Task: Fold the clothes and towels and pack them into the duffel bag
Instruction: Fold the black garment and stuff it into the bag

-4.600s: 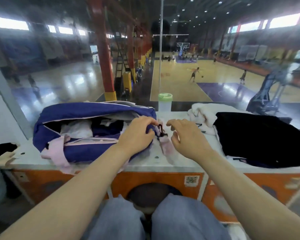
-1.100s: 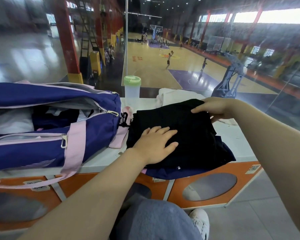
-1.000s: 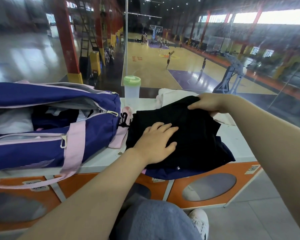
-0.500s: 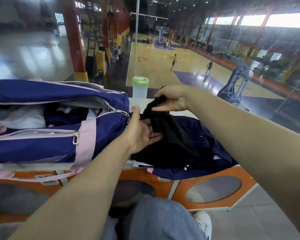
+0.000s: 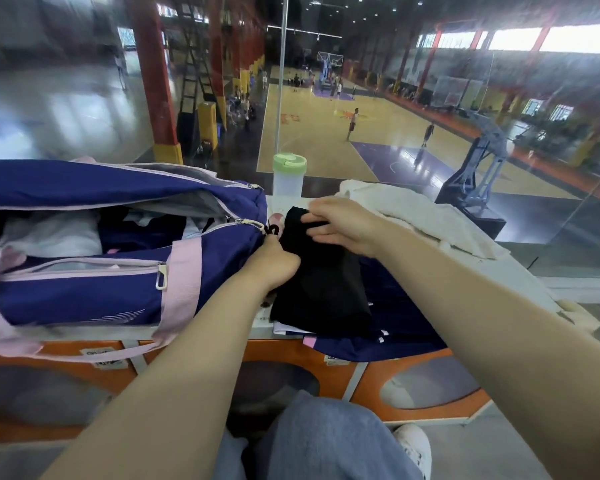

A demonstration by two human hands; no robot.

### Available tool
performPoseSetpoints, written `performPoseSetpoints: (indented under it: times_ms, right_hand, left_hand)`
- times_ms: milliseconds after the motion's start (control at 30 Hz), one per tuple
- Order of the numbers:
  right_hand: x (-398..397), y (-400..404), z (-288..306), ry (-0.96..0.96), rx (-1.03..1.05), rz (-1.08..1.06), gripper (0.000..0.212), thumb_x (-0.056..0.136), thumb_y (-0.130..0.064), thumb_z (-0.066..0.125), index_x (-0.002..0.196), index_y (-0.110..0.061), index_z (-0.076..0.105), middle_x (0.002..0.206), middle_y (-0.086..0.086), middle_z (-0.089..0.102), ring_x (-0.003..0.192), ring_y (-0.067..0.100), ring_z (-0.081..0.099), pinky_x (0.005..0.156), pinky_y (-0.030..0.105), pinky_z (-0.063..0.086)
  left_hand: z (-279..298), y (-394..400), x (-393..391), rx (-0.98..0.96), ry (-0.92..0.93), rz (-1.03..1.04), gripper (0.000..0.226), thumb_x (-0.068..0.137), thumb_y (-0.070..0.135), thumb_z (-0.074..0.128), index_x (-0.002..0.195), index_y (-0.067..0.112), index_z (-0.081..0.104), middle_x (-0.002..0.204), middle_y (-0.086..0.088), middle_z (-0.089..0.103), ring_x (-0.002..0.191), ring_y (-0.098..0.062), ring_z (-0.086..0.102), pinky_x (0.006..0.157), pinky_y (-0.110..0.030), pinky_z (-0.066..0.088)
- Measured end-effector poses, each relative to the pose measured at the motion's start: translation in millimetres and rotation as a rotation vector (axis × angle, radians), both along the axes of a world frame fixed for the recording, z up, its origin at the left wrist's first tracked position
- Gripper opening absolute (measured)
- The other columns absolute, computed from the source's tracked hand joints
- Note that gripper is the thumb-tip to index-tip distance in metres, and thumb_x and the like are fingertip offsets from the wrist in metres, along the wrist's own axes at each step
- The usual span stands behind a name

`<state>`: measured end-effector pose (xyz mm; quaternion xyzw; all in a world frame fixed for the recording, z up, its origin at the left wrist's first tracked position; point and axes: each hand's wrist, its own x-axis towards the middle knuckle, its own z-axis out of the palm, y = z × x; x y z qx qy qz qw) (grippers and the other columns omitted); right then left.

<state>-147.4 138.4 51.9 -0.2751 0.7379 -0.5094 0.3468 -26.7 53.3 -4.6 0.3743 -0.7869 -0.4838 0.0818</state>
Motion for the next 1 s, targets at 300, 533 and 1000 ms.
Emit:
performPoseSetpoints:
  times_ms: [300, 533, 1000]
  right_hand:
    - [-11.1, 56.9, -21.3, 0.377, 0.447, -0.119, 0.05, 0.09, -0.058, 0.053, 0.087, -0.008, 0.06, 0.074, 0.006, 0.062, 0.055, 0.018, 0.059, 0.051, 0.024, 0.048]
    - [2.6, 44.8, -20.3, 0.083, 0.235, -0.02, 0.037, 0.079, -0.044, 0.075, 0.107, -0.021, 0.065, 0.105, 0.002, 0.071, 0.096, 0.022, 0.068, 0.087, 0.038, 0.056]
    - [41.7, 73.4, -8.9, -0.066, -0.473, -0.193, 0.056, 0.08, 0.012, 0.061, 0.125, -0.018, 0.045, 0.115, 0.007, 0.062, 0.1, 0.025, 0.066, 0.078, 0.038, 0.058]
  left_hand:
    - [-3.4, 1.5, -3.5, 0.069, 0.006, 0.006, 0.072, 0.085, 0.027, 0.05, 0.151, 0.022, 0.021, 0.138, -0.008, 0.046, 0.113, -0.027, 0.05, 0.086, -0.035, 0.045]
    - [-2.5, 5.6, 2.6, 0.029, 0.111, 0.008, 0.071, 0.08, 0.04, 0.056, 0.146, 0.028, 0.031, 0.139, -0.003, 0.05, 0.122, -0.027, 0.051, 0.102, -0.044, 0.045]
    - [20.9, 10.0, 5.6, 0.801, 0.406, -0.034, 0.073, 0.063, 0.071, 0.074, 0.121, 0.026, 0.066, 0.116, -0.006, 0.071, 0.108, -0.027, 0.067, 0.103, -0.043, 0.047]
